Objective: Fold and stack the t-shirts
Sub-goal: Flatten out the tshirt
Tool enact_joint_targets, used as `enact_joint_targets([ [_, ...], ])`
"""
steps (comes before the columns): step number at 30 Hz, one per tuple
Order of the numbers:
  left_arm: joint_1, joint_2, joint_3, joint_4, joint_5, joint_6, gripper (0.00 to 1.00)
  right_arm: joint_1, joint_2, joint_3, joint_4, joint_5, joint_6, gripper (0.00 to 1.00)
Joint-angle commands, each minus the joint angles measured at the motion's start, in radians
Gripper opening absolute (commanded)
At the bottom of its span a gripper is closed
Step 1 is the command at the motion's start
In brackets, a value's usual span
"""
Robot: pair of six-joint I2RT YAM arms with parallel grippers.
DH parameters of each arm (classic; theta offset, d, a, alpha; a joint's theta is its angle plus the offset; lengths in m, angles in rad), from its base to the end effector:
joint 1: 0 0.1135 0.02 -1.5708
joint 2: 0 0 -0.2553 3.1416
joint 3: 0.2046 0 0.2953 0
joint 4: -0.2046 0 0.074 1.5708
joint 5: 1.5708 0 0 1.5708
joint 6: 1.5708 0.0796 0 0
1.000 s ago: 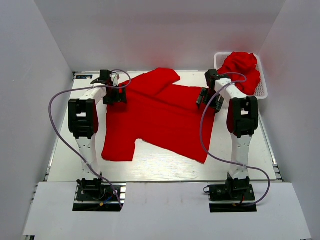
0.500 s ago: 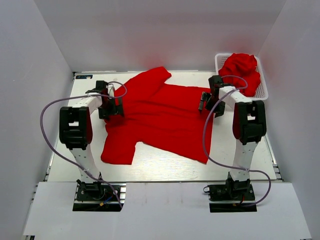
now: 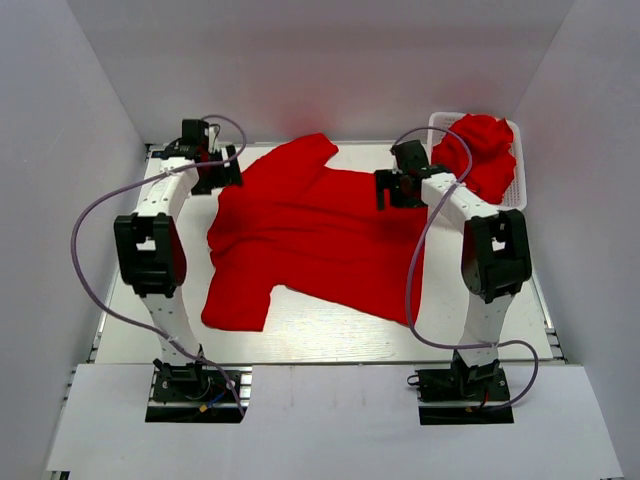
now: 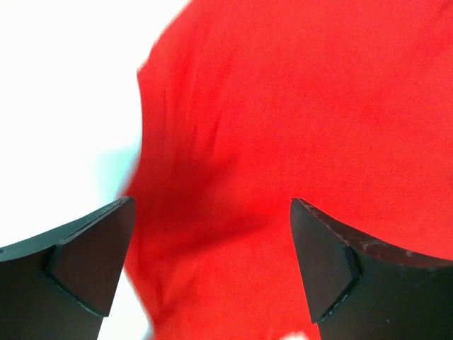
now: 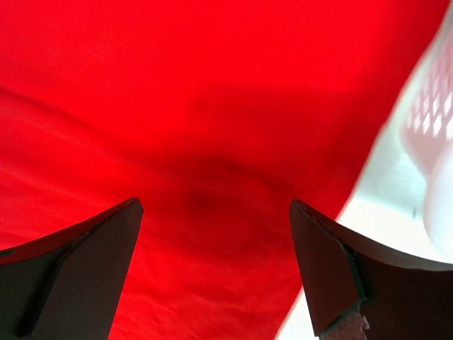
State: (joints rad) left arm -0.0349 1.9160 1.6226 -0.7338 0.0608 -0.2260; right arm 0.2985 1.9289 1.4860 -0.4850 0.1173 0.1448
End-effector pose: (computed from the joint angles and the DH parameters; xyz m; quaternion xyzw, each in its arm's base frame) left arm 0.4794 -0.0216 0.1962 -0.0837 0.9592 -0.0639 0.2623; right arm 0.4693 0.1347 0.1604 -0.0542 0.9458 0.0151 0.3199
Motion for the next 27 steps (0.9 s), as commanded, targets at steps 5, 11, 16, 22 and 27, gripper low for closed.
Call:
enact_joint_targets([
  [5, -0.005, 0.325, 0.448, -0.049, 0.06, 0.057, 1.0, 0.013, 0.059, 0.102, 0.025, 0.091, 0.056, 0.9],
  [11, -0.014, 0.419, 0.438, 0.163, 0.228, 0.083, 1.0, 0.007, 0.11, 0.122, 0.048, 0.084, 0.108, 0.9],
  [16, -0.034, 0.514, 0.506, 0.163, 0.238, 0.12, 1.0, 0.005, 0.22, 0.207, -0.006, 0.124, 0.121, 0.9],
  [22, -0.043, 0.618, 0.569, 0.126, 0.157, 0.12, 1.0, 0.001, 0.324, 0.288, -0.029, 0.093, 0.151, 0.9],
  [27, -0.022, 0.696, 0.615, 0.021, -0.018, 0.061, 1.0, -0.004, 0.445, 0.426, -0.073, 0.042, 0.136, 0.9],
])
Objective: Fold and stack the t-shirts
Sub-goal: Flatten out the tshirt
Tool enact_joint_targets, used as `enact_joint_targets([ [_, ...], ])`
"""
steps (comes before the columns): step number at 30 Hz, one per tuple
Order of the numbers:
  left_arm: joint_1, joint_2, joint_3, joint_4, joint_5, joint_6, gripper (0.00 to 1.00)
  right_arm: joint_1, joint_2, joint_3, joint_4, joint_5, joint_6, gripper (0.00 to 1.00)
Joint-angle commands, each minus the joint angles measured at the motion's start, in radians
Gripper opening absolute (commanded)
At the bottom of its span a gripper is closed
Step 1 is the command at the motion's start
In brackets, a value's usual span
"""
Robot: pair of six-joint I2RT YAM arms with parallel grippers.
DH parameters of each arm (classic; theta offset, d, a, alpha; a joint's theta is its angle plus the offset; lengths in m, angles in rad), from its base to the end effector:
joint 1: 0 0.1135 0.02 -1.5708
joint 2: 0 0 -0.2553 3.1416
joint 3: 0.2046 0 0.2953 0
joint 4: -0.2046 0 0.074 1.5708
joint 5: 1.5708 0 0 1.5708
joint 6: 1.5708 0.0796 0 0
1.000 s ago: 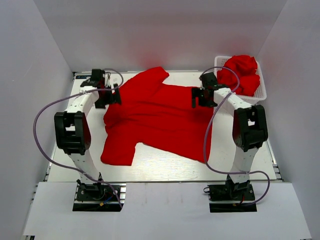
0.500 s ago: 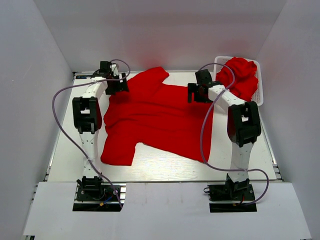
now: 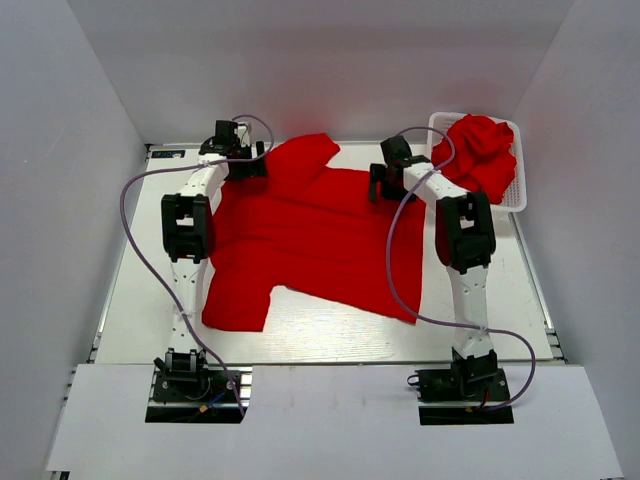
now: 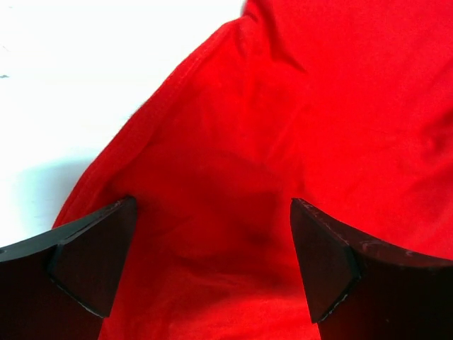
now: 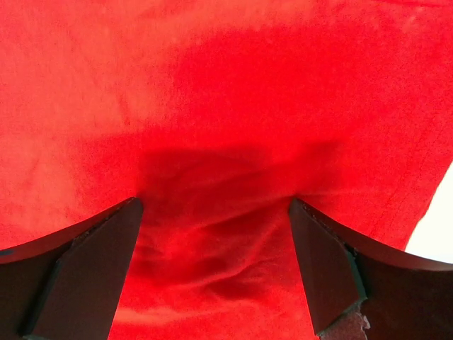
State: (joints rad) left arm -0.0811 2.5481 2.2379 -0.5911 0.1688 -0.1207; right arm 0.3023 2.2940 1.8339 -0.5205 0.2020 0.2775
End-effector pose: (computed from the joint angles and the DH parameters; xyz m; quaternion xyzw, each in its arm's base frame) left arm 0.6168 -0.0636 0.1056 0.0091 0.9415 -0.1122 0.3177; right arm 0.5386 0.1512 0.1040 0.0175 0.9522 -0.0097 0.3049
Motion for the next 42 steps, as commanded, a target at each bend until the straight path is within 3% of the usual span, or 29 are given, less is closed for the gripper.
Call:
enact_joint_targets([
  [1, 0.033, 0.064, -0.024, -0.122, -0.136, -0.069, 1.0, -0.008, 0.097, 0.102, -0.048, -0.044, 0.003, 0.9],
  [5, 0.081, 0.029, -0.135, -0.11, -0.239, -0.168, 1.0, -0.015, 0.189, 0.272, -0.039, -0.114, -0.043, 0.9],
  [10, 0.104, 0.018, -0.135, -0.11, -0.264, -0.233, 1.0, -0.028, 0.291, 0.341, 0.022, -0.191, -0.064, 0.9],
  [14, 0.104, 0.018, -0.135, -0.047, -0.186, -0.257, 1.0, -0.042, 0.308, 0.358, 0.1, -0.237, -0.067, 0.9],
  [21, 0.104, 0.049, 0.058, 0.027, -0.028, -0.234, 1.0, -0.051, 0.247, 0.392, 0.132, -0.225, -0.147, 0.9],
  [25, 0.104, -0.09, 0.003, 0.027, -0.03, -0.194, 1.0, -0.042, 0.139, 0.318, 0.136, -0.223, -0.222, 0.9],
  [30, 0.086, -0.368, -0.199, -0.068, -0.129, -0.143, 1.0, -0.019, -0.088, 0.173, 0.102, -0.21, -0.25, 0.9],
  [32, 0.086, -0.517, -0.352, -0.119, -0.21, -0.193, 1.0, -0.003, -0.21, 0.036, 0.099, -0.178, -0.244, 0.9],
  [33, 0.086, -0.569, -0.421, -0.163, -0.254, -0.294, 1.0, 0.006, -0.237, -0.005, 0.103, -0.164, -0.221, 0.9],
  [37, 0.076, -0.831, -0.894, -0.164, -0.201, -0.425, 1.0, 0.044, -0.447, -0.309, 0.171, -0.136, -0.166, 0.9],
  [41, 0.066, -1.07, -1.174, -0.237, -0.201, -0.523, 1.0, 0.07, -0.635, -0.589, 0.223, -0.098, -0.062, 0.9],
  [42, 0.066, -1.071, -1.219, -0.252, -0.201, -0.534, 1.0, 0.073, -0.652, -0.616, 0.229, -0.092, -0.048, 0.9],
])
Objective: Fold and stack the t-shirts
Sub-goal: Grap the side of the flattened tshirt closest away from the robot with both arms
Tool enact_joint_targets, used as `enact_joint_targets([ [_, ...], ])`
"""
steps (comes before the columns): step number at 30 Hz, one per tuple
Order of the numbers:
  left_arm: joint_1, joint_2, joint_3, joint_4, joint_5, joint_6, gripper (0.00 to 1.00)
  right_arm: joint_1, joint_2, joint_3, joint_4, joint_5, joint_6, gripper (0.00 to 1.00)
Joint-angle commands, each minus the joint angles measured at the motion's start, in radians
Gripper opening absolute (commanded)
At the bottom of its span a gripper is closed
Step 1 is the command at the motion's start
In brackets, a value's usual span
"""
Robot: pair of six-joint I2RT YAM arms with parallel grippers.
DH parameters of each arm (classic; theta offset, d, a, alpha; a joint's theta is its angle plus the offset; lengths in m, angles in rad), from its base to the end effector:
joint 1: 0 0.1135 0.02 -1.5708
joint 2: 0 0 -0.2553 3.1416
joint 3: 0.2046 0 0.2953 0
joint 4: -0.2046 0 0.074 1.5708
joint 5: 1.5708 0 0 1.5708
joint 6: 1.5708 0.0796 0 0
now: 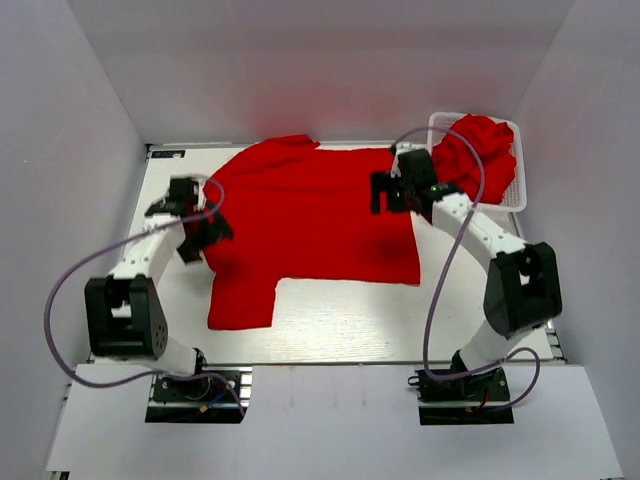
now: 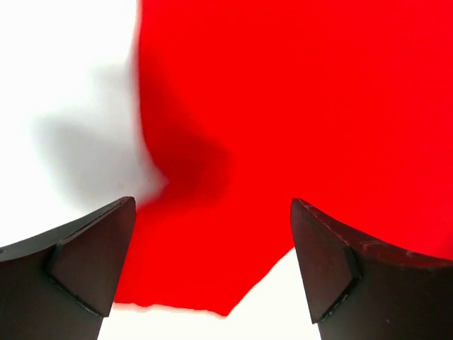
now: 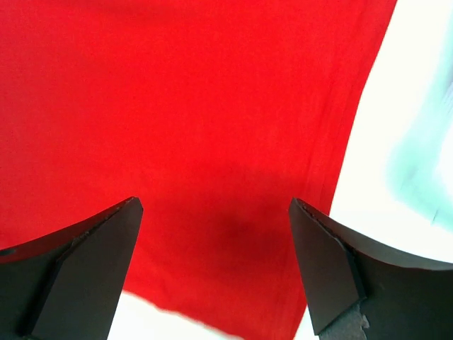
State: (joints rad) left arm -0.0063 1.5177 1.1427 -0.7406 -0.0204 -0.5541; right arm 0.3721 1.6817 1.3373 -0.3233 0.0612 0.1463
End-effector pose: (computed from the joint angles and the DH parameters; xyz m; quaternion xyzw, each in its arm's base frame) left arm 0.3650 -0.0007 0.1804 -0.2657 0.9372 -0.0529 0.2196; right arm 0.4314 0.1631 0.2311 -0.0880 0.8951 0.0852 0.4286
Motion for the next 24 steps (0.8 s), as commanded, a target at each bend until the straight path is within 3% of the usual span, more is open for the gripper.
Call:
enact_joint_targets([
  [1, -0.02, -0.119, -0.217, -0.121, -0.012, -0.118, 1.0, 0.002, -0.06, -0.144, 0.036, 0.06, 0.099, 0.9],
  [6, -0.029, -0.451, -0.463, -0.235, 0.011, -0.222, 1.0, 0.001, -0.194, -0.277, 0.039, 0.085, 0.185, 0.9],
  [10, -0.029, -0.637, -0.498, -0.341, 0.002, -0.293, 1.0, -0.002, -0.252, -0.355, 0.061, 0.036, 0.229, 0.9],
  [14, -0.029, -0.66, -0.508, -0.338, -0.022, -0.322, 1.0, -0.005, -0.281, -0.4, 0.086, 0.009, 0.248, 0.9],
  [20, -0.029, -0.584, -0.563, -0.211, -0.032, -0.333, 1.0, -0.006, -0.29, -0.403, 0.056, 0.032, 0.253, 0.9],
  [23, -0.02, -0.547, -0.638, -0.166, -0.032, -0.346, 0.94, -0.007, -0.309, -0.423, 0.044, 0.049, 0.262, 0.9],
  [24, -0.02, -0.524, -0.647, -0.145, -0.023, -0.355, 0.84, -0.007, -0.315, -0.425, 0.04, 0.063, 0.266, 0.9],
])
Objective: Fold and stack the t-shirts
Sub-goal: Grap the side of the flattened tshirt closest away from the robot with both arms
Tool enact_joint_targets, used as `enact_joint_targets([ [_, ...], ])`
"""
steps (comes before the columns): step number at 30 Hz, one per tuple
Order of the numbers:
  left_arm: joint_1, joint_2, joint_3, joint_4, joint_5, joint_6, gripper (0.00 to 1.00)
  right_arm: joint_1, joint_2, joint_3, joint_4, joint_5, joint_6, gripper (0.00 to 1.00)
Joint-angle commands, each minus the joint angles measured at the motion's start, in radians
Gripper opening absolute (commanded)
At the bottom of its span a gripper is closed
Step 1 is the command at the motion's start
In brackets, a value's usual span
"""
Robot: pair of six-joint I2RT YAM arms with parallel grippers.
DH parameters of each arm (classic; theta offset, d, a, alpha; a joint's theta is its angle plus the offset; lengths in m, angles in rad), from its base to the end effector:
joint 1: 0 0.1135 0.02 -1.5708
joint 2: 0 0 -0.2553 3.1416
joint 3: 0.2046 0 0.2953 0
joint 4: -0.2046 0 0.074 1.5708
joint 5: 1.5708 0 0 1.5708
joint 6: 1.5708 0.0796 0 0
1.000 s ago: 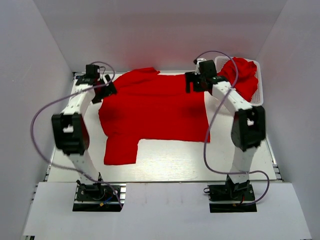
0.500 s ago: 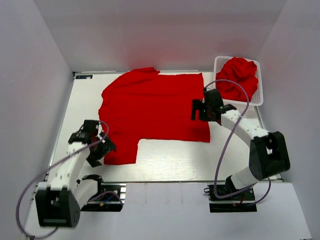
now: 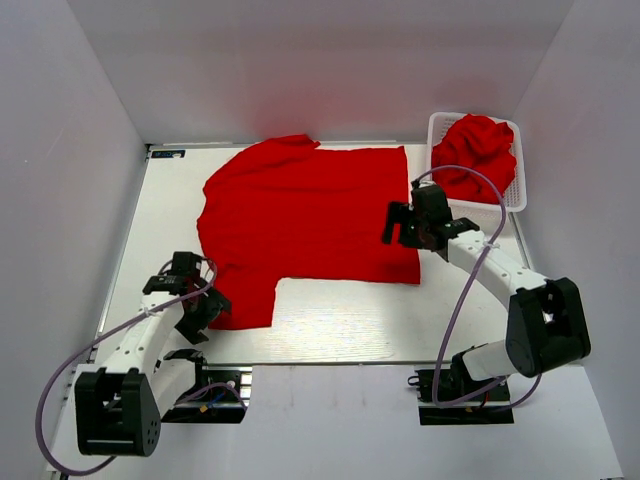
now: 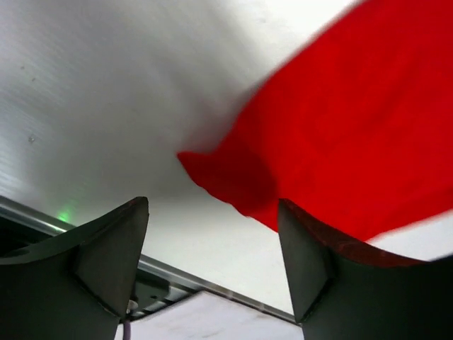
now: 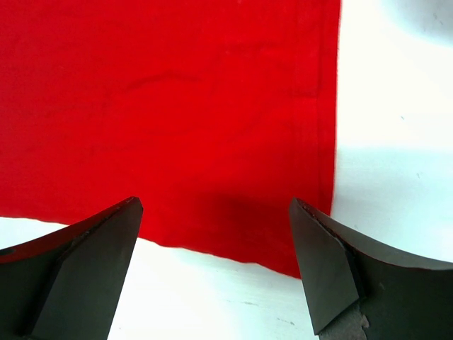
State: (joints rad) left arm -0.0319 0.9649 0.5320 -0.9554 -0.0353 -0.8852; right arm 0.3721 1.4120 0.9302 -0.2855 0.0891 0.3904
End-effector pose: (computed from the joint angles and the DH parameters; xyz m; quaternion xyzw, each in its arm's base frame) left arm 0.1901 -0.0033 0.1055 -0.4135 0.9058 -0.0246 0.0895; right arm 0.3510 0.1294 0.1784 0.0258 0.9193 0.1073 0.3778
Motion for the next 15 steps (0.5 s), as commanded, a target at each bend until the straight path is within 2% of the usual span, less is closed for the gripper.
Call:
enact_joint_targets([
  [1, 0.006, 0.029, -0.046, 0.079, -0.008, -0.024, 0.82, -0.006, -0.057, -0.028, -0.004, 0.044, 0.024, 0.9],
  [2, 0.006, 0.043, -0.058, 0.08, -0.008, -0.024, 0.8, -0.006, -0.067, -0.04, -0.004, 0.049, 0.027, 0.9],
  [3, 0.006, 0.043, -0.058, 0.09, -0.021, -0.024, 0.68, -0.007, -0.076, -0.045, -0.007, 0.067, 0.033, 0.9],
  [7, 0.015, 0.052, -0.069, 0.124, -0.043, -0.024, 0.45, -0.007, -0.09, -0.077, -0.01, 0.07, 0.044, 0.9],
  [10, 0.015, 0.052, -0.069, 0.135, -0.075, -0.024, 0.45, -0.009, -0.088, -0.091, -0.015, 0.055, 0.045, 0.9],
  [13, 0.015, 0.063, -0.079, 0.173, -0.084, -0.012, 0.4, -0.009, -0.094, -0.108, -0.023, 0.055, 0.045, 0.9],
  [15, 0.015, 0.086, -0.079, 0.205, -0.072, -0.002, 0.27, -0.007, -0.1, -0.123, -0.035, 0.066, 0.053, 0.9],
])
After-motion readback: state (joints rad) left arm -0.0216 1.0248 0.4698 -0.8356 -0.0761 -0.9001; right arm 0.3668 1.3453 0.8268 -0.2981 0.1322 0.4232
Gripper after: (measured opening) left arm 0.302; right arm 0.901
